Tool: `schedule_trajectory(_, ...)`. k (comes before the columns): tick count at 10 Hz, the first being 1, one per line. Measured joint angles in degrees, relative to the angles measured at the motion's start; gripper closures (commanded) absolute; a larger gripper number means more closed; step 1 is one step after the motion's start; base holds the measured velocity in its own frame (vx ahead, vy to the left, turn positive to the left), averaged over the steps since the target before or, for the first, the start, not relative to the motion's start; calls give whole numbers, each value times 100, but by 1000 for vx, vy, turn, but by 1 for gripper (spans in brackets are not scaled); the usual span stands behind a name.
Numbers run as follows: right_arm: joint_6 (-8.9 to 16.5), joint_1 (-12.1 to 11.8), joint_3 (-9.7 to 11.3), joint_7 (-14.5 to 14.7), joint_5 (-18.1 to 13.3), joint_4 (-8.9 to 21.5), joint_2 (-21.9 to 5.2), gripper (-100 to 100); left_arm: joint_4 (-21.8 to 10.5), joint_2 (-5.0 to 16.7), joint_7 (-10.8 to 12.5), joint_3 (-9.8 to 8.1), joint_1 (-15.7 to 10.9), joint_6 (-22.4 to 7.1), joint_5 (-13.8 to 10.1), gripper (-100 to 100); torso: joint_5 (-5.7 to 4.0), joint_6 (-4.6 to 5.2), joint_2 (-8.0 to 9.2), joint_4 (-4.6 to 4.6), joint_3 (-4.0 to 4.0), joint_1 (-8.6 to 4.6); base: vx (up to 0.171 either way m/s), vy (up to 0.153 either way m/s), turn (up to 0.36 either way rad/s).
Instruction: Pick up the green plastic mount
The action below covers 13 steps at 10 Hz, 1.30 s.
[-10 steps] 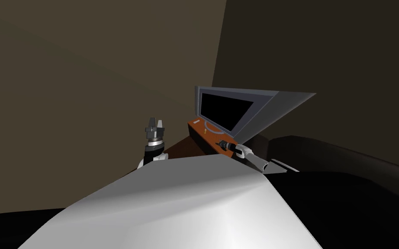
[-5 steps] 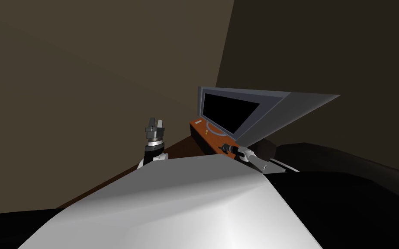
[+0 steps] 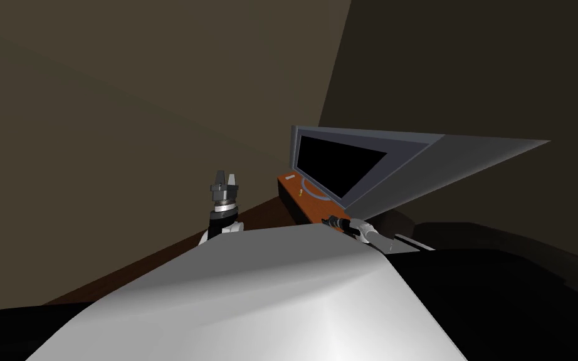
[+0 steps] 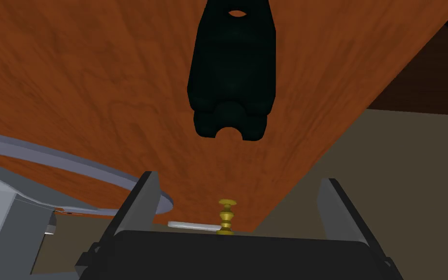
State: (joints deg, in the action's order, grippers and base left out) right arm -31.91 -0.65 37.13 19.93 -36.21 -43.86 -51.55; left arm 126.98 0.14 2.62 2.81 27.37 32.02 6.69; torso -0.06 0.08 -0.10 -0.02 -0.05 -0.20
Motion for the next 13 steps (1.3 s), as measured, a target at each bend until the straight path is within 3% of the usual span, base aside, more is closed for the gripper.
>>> schedule_trajectory(1,-11,59,24,27,-27,134,53,-100,0,0,0,0,0,0,0,0,2,1,1,0,0,12,-4,-29,170)
schedule_trajectory(2,113,-90,108,12,-107,22,3,-100,0,0,0,1,-1,0,0,0,3,-2,3,1,2,12,-6,-41,102)
schedule_trajectory(3,110,-25,143,61,-157,241,94,-100,0,0,0,0,0,0,0,0,2,-1,2,1,1,10,-2,-46,125)
schedule_trajectory(6,232,-101,269,70,-279,329,139,-100,0,0,0,0,0,0,0,0,4,1,2,1,1,18,-2,-16,21)
schedule_trajectory(7,221,-100,267,79,-278,340,141,0,0,-1,0,0,0,0,0,0,6,0,1,1,1,23,0,0,0)
schedule_trajectory(8,222,-100,267,78,-279,338,140,-100,0,-1,0,0,0,0,0,0,6,0,1,1,1,24,-11,-20,114)
schedule_trajectory(13,822,-325,505,288,370,-148,121,-100,0,0,0,0,0,0,0,0,2,-1,7,2,5,7,-27,-59,142)
